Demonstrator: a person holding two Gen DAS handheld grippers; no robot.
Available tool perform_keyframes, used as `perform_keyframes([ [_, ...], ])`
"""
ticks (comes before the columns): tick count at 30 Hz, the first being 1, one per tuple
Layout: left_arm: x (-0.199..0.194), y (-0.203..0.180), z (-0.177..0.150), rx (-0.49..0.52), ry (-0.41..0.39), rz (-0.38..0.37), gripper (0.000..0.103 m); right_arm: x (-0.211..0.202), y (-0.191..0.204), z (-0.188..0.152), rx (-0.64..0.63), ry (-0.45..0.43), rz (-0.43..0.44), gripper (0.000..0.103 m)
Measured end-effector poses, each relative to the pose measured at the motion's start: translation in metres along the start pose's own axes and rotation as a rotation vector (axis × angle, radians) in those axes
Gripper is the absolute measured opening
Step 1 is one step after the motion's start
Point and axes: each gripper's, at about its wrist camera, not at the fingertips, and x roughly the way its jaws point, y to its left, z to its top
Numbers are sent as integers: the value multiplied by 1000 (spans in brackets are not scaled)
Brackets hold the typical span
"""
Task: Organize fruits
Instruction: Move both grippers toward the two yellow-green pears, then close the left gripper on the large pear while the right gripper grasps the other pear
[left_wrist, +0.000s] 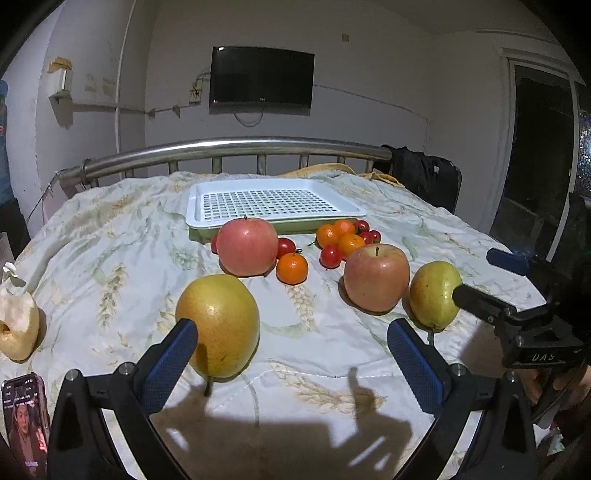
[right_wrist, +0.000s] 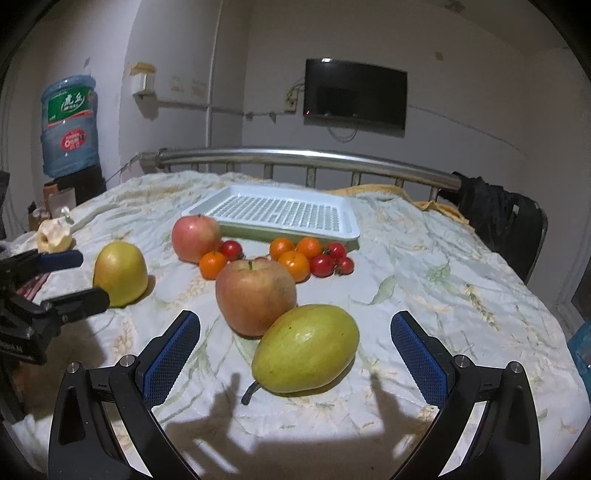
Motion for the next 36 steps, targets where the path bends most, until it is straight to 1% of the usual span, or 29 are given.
perform_keyframes([
  [5, 3, 16, 9, -43, 46, -15, 103, 9, -1, 3, 20, 103, 59, 103],
  [8, 8, 25, 10, -60, 66, 9, 103, 15, -4, 5, 51, 158, 85, 103],
  [12, 16, 37, 8, -108, 99, -2, 103, 21, -5, 3, 53, 205, 78, 103],
  [18, 29, 48, 9, -132, 136, -5, 103, 34, -8, 0, 55, 268, 80, 103],
  [26, 51, 54, 10, -148, 187, 5, 103, 51, -18, -3, 95, 319, 74, 103],
  [33, 61, 56, 11, -161, 215, 24, 95, 61, -25, -6, 99, 345, 72, 103],
  [36, 63, 55, 12, -163, 217, 28, 93, 63, -27, -6, 111, 344, 79, 99],
])
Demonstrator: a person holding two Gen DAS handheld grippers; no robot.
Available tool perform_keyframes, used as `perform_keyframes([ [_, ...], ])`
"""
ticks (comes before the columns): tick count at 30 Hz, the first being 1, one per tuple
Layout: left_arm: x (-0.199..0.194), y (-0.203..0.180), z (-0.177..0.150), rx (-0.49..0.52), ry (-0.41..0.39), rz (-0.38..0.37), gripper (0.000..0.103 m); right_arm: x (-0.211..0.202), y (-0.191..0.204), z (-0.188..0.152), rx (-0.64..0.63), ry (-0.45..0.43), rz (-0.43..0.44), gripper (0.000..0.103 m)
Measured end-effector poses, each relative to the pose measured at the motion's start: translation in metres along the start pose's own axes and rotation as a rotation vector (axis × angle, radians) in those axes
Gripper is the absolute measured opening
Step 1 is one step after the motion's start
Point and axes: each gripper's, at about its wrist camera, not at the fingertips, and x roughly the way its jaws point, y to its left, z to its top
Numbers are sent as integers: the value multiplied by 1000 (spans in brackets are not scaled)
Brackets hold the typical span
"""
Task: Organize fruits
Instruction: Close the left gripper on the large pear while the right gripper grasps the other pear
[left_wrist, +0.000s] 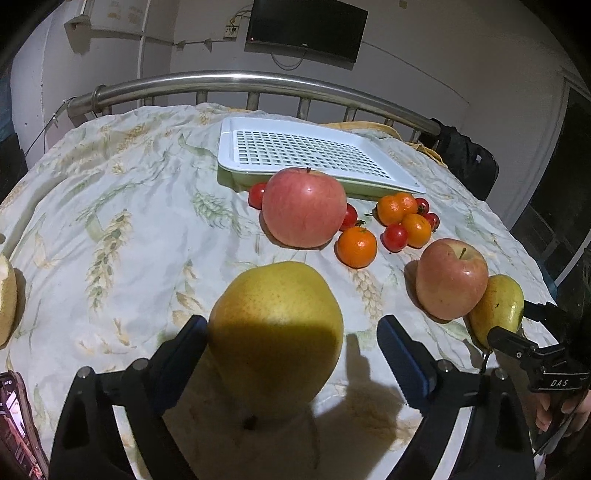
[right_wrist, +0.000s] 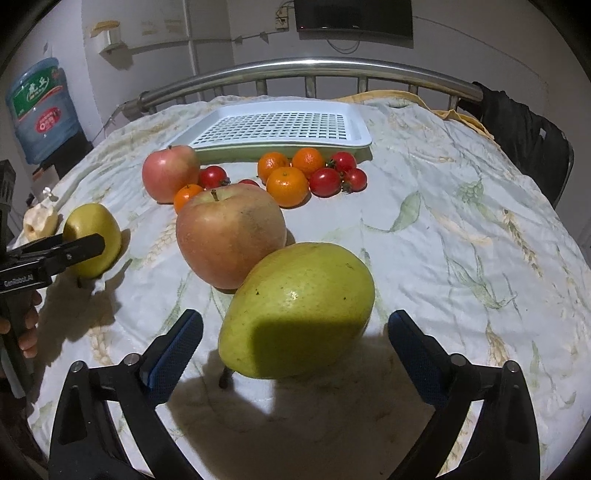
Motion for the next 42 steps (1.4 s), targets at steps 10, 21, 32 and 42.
perform_keyframes([
  [10, 14, 3, 0, -7, 32, 46, 73, 11, -6, 1, 44, 46, 51, 78],
  [21, 5, -5, -5, 9, 49, 24, 73, 5, -5, -4, 46, 25, 63, 77],
  [32, -10, -35, -9, 34, 46, -84, 73, -17, 4, -1, 4, -30, 78, 74],
  [42, -21, -52, -9, 58, 30, -122, 72, -22, 3, -2, 4, -34, 98, 74],
])
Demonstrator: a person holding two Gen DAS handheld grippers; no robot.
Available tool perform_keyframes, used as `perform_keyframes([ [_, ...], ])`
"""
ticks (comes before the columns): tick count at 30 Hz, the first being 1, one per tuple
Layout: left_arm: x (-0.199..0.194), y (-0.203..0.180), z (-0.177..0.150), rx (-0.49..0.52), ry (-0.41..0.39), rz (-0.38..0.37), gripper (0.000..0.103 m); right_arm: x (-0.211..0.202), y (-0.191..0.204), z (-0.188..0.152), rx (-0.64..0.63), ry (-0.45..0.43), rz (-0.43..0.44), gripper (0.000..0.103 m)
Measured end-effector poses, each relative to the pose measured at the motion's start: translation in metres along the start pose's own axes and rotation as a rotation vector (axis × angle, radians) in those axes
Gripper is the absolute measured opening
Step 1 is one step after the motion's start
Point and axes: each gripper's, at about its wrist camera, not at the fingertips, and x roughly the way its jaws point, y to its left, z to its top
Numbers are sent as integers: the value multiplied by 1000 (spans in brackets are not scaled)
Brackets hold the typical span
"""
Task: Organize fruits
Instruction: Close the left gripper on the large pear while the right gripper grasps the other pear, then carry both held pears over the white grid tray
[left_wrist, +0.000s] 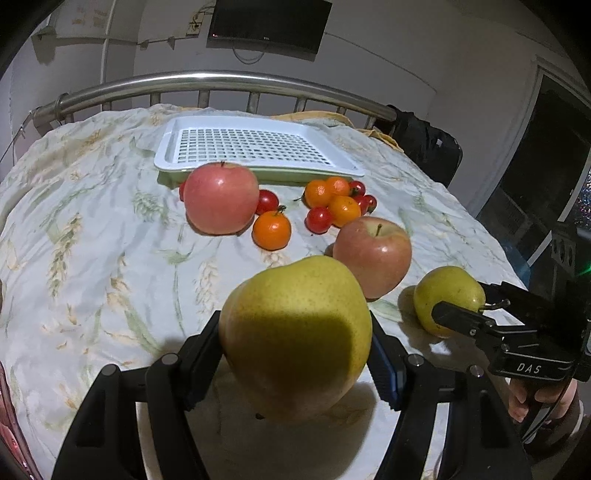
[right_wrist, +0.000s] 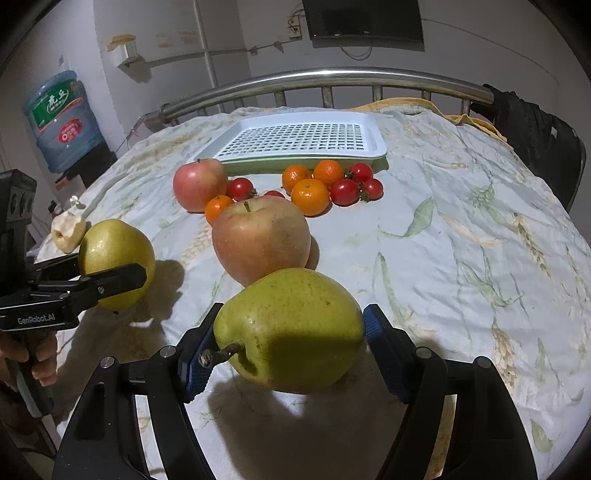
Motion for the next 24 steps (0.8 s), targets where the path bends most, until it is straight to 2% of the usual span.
perform_keyframes([
  [13, -5, -8, 6, -10, -29, -18, 72, -8, 2, 4, -9, -15, 29, 74],
  [24, -3, -17, 21, -13, -53, -41, 72, -16, 1, 23, -39, -57, 27, 73],
])
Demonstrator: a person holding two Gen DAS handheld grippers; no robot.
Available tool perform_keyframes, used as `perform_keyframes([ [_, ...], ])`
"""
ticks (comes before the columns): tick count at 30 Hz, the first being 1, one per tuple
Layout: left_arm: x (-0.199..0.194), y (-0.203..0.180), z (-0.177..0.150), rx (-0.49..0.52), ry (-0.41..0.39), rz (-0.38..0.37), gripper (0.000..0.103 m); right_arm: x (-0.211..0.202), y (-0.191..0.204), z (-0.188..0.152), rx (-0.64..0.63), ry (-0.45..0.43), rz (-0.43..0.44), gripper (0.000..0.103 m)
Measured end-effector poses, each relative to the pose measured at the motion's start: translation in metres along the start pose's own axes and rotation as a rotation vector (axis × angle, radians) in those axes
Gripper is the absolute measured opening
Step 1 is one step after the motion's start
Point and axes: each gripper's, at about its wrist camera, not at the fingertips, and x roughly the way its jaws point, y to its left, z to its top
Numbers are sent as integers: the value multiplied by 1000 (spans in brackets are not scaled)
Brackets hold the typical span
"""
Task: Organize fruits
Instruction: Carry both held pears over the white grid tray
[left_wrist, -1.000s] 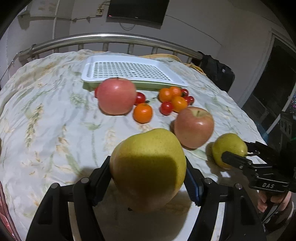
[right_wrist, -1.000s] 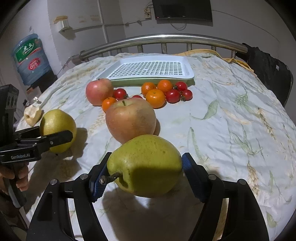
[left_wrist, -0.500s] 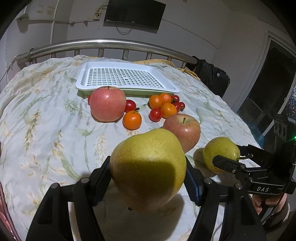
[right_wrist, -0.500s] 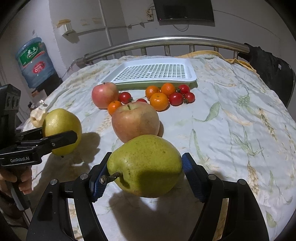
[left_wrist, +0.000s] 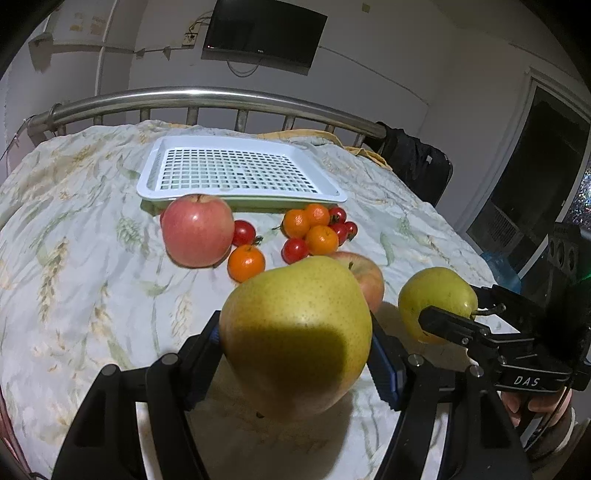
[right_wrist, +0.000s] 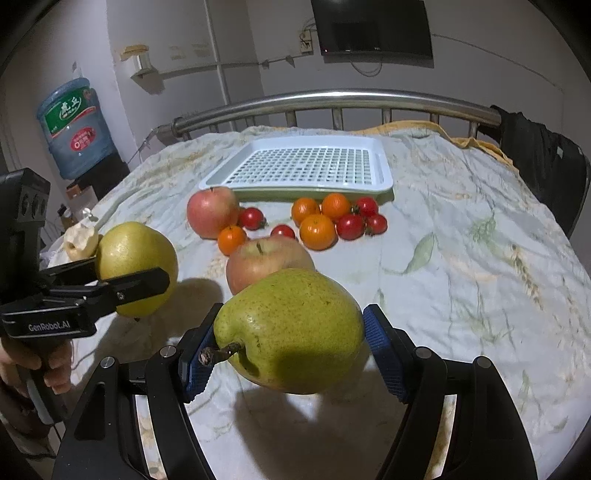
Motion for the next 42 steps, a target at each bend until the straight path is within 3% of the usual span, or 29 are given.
perform_keyframes([
  [26, 16, 2, 61, -20, -79, -13, 72, 2, -10, 71, -47, -113, -14, 73],
  [42, 46, 25, 118, -60, -107, 38, 72, 31, -24, 128, -58, -137, -27, 73],
])
